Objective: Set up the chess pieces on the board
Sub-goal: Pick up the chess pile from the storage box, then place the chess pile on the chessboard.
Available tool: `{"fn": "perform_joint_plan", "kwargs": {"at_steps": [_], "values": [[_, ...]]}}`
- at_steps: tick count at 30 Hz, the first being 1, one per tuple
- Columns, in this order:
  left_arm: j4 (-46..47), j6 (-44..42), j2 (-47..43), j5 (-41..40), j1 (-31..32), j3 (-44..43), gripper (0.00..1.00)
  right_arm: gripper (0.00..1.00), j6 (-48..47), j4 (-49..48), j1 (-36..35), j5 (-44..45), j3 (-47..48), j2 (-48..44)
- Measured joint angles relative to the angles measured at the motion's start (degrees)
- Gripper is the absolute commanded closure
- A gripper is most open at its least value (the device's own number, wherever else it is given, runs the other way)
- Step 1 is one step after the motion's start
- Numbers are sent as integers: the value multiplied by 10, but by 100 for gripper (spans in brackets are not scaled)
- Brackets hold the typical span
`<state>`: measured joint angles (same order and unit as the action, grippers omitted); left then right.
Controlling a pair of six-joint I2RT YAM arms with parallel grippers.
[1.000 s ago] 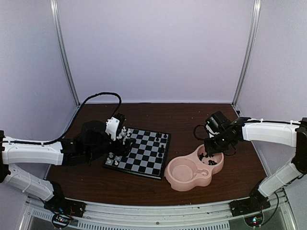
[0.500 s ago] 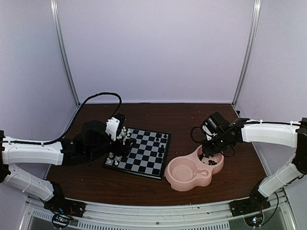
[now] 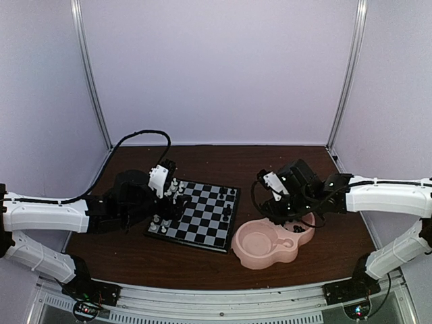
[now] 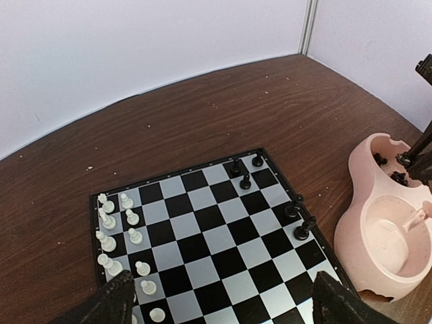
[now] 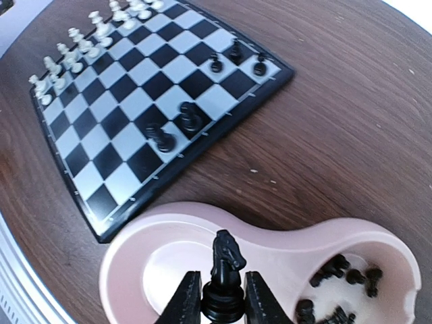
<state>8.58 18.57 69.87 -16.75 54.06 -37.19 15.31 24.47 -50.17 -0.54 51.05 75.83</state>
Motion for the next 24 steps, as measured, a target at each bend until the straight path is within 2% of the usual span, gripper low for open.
{"fn": "perform_joint_plan", "kwargs": {"at_steps": [9, 13, 16, 20, 24], "values": [[-1, 15, 8, 1, 0, -3, 9, 78, -24, -41, -39, -20, 10, 67], [0, 37, 14, 31, -12, -8, 19, 78, -33, -48, -50, -21, 30, 88], [11, 78, 21, 113, -56, -7, 22, 78, -36, -58, -60, -23, 50, 98], [74, 155, 49, 246, -138, 14, 27, 77, -37, -76, -66, -23, 74, 122], [107, 199, 93, 337, -169, 17, 27, 77, -44, -94, -66, -28, 90, 147]]}}
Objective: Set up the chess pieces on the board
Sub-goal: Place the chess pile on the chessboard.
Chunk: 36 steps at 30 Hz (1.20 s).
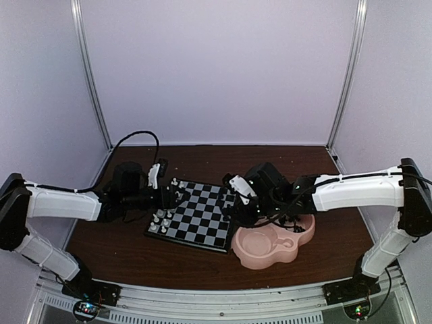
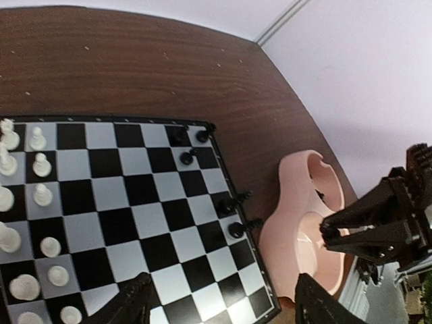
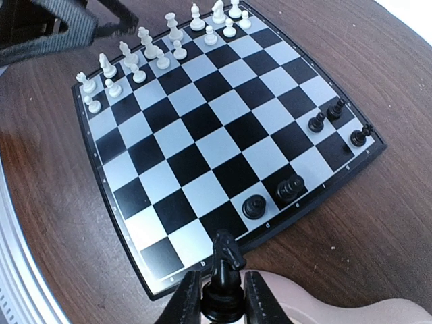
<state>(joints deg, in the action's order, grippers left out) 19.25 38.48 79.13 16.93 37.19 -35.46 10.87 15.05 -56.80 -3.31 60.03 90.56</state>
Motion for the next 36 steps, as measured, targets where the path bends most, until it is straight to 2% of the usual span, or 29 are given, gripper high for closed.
{"fn": "perform_joint_plan", "kwargs": {"at_steps": [6, 11, 22, 26, 29, 36], "values": [[33, 40, 17, 85, 1, 0, 27, 77, -8, -26, -3, -9, 56, 62], [29, 46, 12, 93, 2, 0, 25, 78, -16, -38, -11, -10, 102, 120], [-13, 38, -147, -70, 1, 63, 19, 76, -23, -7, -44, 33, 243, 258], [-26, 31, -165, -109, 1, 68, 19, 73, -28, 11, -48, 54, 280, 304], [-30, 28, -167, -123, 1, 70, 19, 64, -31, 19, -49, 57, 290, 322], [-33, 23, -167, -134, 2, 71, 19, 61, -32, 33, -50, 57, 302, 341]]}}
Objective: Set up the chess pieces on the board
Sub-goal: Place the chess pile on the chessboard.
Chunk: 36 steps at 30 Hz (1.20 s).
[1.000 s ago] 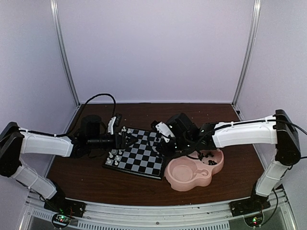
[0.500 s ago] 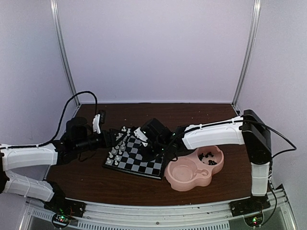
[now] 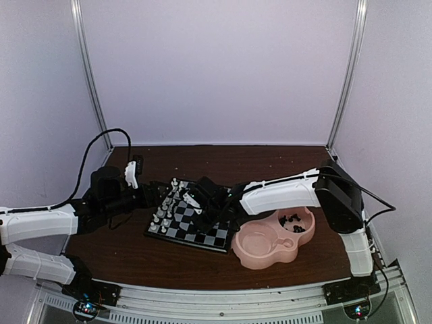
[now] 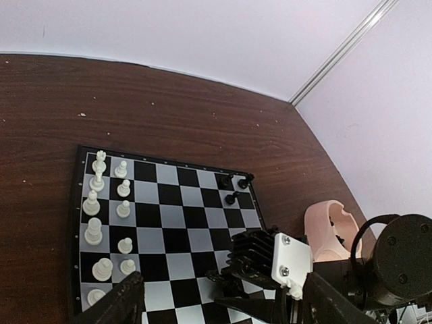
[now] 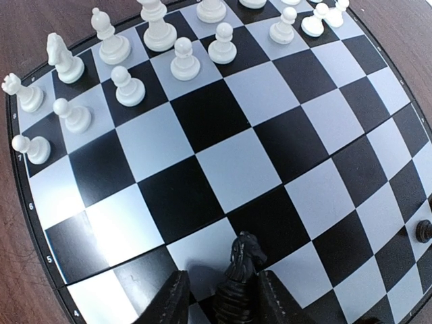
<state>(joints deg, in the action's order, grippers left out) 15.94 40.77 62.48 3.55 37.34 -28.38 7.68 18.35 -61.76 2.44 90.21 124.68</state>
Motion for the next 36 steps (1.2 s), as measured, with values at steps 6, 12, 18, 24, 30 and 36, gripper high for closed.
{"fn": "perform_joint_plan", "kwargs": {"at_steps": [6, 12, 18, 24, 30, 36], "values": [[-3, -5, 0, -2, 0, 0, 19, 60, 0, 3, -3, 0, 5, 2], [-9, -9, 0, -4, 0, 0, 19, 50, 3, 9, -5, 9, 5, 2], [-9, -13, 6, -4, 0, 0, 19, 56, 4, 23, -7, 29, 2, -4], [-9, -14, 15, -4, 0, 0, 19, 59, 2, 27, -12, 29, -9, -11], [-9, -15, 16, -4, 0, 0, 19, 69, 3, 29, -21, 26, -24, -21], [-10, -16, 19, -4, 0, 0, 19, 69, 2, 31, -23, 23, -25, -24]]}}
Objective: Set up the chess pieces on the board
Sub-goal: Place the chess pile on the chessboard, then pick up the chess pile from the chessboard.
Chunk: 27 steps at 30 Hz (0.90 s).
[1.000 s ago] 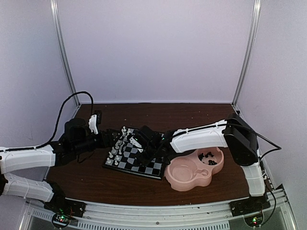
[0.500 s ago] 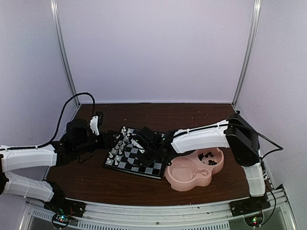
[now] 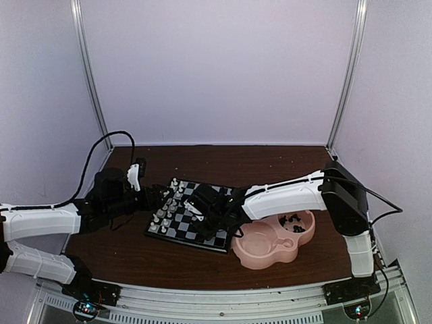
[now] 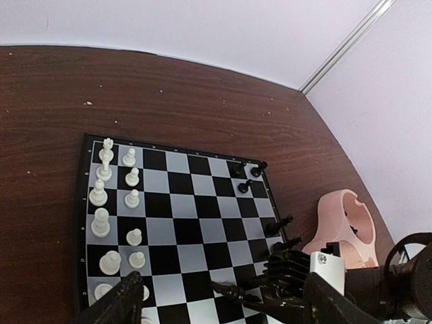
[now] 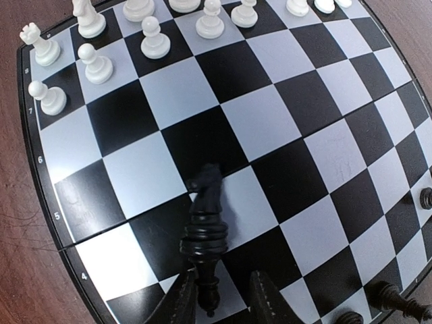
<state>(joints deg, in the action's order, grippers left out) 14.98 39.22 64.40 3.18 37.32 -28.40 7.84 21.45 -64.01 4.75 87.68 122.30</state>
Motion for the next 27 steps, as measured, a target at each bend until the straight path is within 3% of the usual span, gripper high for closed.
{"fn": "perform_joint_plan", "kwargs": {"at_steps": [10, 14, 27], "values": [[0, -3, 6, 0, 0, 0, 19, 71, 0, 2, 0, 0, -7, -4], [-1, -3, 9, 0, 0, -1, 18, 66, -2, 2, 0, -5, -7, -4], [-1, -3, 16, 7, 0, -2, 18, 74, -17, 1, 0, -24, -6, -4]]}}
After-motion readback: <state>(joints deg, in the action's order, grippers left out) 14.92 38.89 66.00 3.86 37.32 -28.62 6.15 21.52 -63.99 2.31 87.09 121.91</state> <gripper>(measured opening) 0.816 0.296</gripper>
